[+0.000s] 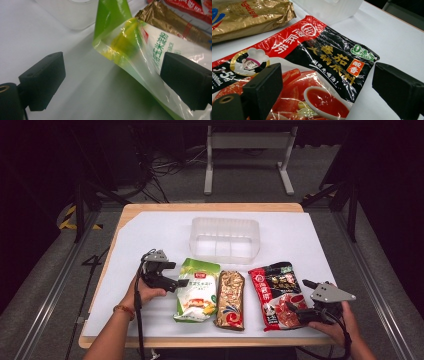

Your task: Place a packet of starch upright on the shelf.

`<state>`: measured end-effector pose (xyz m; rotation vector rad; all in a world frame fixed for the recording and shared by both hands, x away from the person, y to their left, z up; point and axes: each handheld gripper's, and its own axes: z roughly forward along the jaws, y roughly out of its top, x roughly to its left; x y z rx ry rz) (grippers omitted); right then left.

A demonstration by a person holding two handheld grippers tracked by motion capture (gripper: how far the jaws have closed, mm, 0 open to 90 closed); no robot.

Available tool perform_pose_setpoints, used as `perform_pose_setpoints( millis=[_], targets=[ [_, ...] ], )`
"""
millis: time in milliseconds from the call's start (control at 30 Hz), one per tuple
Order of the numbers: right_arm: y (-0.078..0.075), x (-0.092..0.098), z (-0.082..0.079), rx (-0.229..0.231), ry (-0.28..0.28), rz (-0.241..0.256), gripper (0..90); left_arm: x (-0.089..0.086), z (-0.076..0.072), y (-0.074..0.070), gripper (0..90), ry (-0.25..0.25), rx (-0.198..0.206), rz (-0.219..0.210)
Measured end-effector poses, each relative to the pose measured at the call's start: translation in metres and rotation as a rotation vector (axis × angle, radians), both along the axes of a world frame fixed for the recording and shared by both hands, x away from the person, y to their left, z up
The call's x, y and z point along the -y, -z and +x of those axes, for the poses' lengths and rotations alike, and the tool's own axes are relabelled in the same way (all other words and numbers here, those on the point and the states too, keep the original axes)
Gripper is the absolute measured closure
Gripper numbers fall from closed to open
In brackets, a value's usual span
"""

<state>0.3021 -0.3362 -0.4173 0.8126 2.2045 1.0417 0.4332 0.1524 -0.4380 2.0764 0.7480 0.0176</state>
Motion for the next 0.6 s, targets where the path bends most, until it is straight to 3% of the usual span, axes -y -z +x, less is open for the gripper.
perform_pose_setpoints(
  millis=[133,233,533,600],
  targets=[
    [0.001,-0.001,0.001,-0.005,-0.005,-0.004,10.2,0.011,0.002,0.001,6.8,0.017,-0.005,-0.003],
    [0.001,-0.002,0.0,-0.007,-0.009,-0.004,10.2,0.017,0.006,0.01,7.1,0.05,-0.061,-0.022],
    [0.003,-0.004,0.0,-0.011,-0.014,-0.027,10.2,0.02,0.003,0.013,16.9,0.116,-0.103,-0.073],
    [0.003,-0.004,0.001,-0.013,-0.017,-0.025,10.2,0.021,0.002,0.015,18.5,0.135,-0.134,-0.084]
  ],
)
